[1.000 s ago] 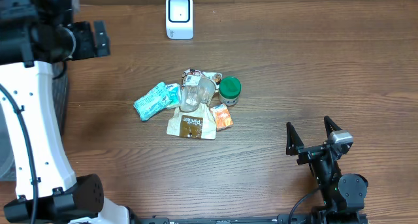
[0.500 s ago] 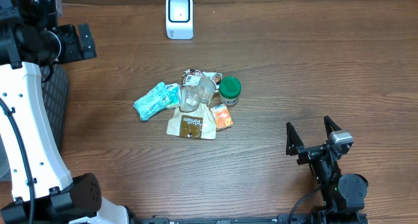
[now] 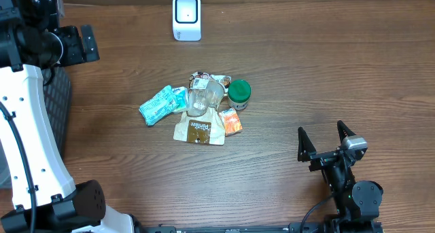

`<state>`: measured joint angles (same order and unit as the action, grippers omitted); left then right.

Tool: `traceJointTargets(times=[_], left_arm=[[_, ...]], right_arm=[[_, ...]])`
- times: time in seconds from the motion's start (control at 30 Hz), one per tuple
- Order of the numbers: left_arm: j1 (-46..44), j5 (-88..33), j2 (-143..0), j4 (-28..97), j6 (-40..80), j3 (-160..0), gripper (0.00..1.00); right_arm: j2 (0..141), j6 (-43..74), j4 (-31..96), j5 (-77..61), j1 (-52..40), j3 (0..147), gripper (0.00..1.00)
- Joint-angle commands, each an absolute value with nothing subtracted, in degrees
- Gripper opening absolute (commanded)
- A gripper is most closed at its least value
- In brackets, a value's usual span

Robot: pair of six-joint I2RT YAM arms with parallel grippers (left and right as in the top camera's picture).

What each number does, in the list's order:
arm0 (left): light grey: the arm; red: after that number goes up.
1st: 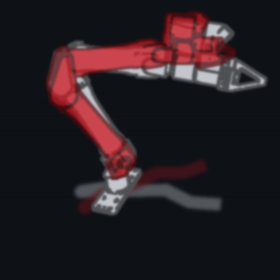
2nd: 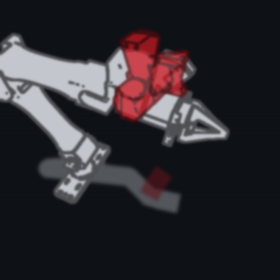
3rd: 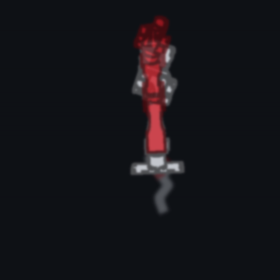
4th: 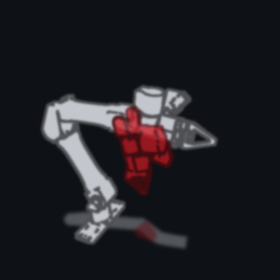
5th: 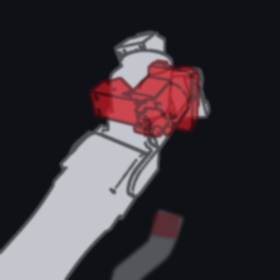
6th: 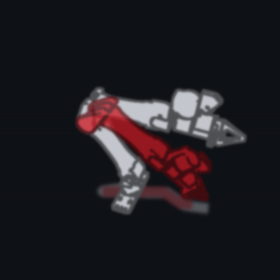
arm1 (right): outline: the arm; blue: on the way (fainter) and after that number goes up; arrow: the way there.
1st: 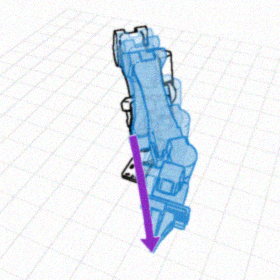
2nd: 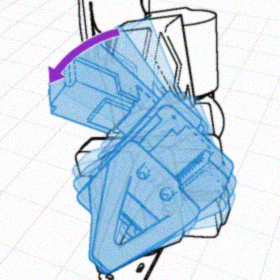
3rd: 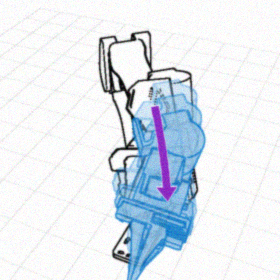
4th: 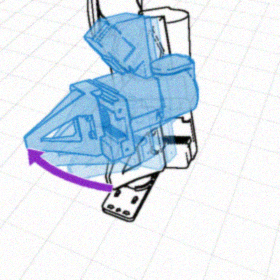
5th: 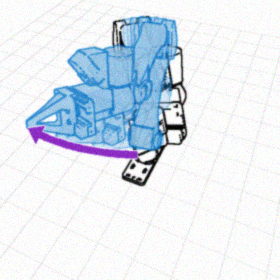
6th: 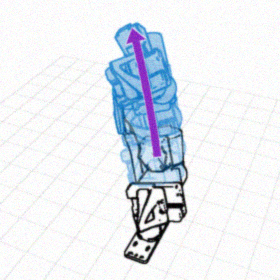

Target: Scan the item barcode

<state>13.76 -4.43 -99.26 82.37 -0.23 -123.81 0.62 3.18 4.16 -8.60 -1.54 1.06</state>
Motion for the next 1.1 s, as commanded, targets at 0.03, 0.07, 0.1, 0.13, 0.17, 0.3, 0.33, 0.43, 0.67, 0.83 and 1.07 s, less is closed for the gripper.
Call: traceJointTargets(times=[0.03, 0.07, 0.1, 0.13, 0.17, 0.3, 0.33, 0.43, 0.67, 0.83, 1.07], left_arm=[[13.85, -3.86, -98.35, 82.48, -1.32, -124.97, 1.0], [13.87, -3.86, -98.35, 82.48, -1.32, -124.97, 1.0], [13.85, -3.88, -98.35, 82.48, -1.32, -124.97, 1.0], [13.85, -3.88, -98.35, 82.48, -1.32, -124.97, 1.0], [13.85, -3.88, -98.35, 82.48, -1.32, -124.97, 1.0], [13.85, -3.88, -98.37, 82.48, -1.32, -124.97, 1.0], [13.85, -3.88, -98.37, 82.48, -1.32, -124.97, 1.0], [13.85, -3.88, -98.37, 82.48, -1.32, -124.97, 0.99], [13.85, -3.88, -98.37, 82.48, -1.32, -124.97, 1.0], [13.85, -3.88, -98.39, 82.48, -1.32, -124.97, 1.0], [13.87, -3.88, -98.39, 82.48, -1.32, -124.97, 0.99]], right_arm=[[0.16, 3.14, 3.95, -8.62, -1.41, 0.45, 1.0], [0.16, 3.16, 3.95, -8.62, -1.41, 0.45, 1.0], [0.16, 3.14, 3.95, -8.62, -1.41, 0.45, 1.0], [0.16, 3.14, 3.95, -8.62, -1.41, 0.45, 1.0], [0.16, 3.14, 3.95, -8.62, -1.41, 0.45, 1.0], [0.16, 3.14, 3.95, -8.62, -1.41, 0.45, 1.0], [0.16, 3.14, 3.95, -8.62, -1.41, 0.45, 1.0], [0.16, 3.14, 3.95, -8.6, -1.41, 0.45, 1.0], [0.16, 3.14, 3.97, -7.42, -1.41, 0.47, 1.0], [0.16, 3.14, 3.97, -7.79, -1.43, 0.47, 1.0], [0.16, 3.14, 3.97, -7.79, -1.43, 0.47, 1.0]])
